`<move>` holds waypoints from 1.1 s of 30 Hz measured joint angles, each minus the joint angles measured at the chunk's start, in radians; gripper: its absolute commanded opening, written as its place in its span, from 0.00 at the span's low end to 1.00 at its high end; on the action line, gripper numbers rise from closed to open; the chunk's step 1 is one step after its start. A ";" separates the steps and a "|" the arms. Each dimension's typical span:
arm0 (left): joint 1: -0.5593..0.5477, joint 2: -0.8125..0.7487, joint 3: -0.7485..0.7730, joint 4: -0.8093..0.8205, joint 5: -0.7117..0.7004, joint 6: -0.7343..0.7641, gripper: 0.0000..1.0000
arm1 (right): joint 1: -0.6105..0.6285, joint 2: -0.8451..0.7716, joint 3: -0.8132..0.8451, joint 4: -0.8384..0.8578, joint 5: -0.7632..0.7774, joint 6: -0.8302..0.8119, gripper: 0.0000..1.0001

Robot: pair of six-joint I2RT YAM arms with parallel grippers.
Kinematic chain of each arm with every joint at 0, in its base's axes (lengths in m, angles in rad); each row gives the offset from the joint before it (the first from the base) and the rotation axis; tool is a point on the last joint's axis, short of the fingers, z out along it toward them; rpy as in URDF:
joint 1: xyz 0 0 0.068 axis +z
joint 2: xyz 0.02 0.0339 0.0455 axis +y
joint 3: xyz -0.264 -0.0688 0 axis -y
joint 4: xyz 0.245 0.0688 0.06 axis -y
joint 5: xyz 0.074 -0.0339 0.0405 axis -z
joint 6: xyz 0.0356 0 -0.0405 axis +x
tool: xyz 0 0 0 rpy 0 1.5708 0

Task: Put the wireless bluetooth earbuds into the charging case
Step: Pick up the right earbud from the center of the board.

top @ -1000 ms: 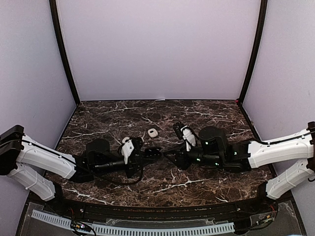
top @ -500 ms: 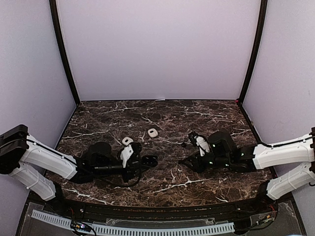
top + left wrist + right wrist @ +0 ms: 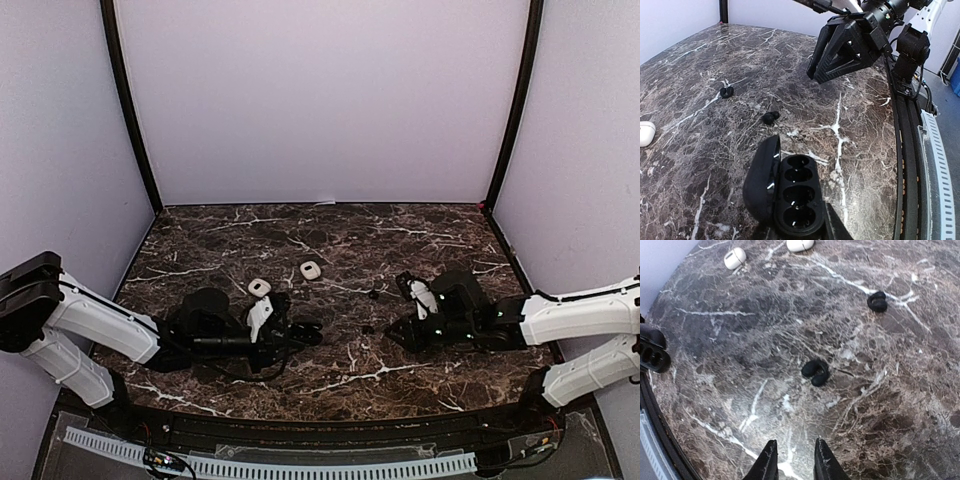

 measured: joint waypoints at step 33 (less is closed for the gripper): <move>0.059 0.076 0.015 0.013 0.170 -0.094 0.15 | -0.085 0.373 0.238 -0.081 -0.029 -0.167 0.27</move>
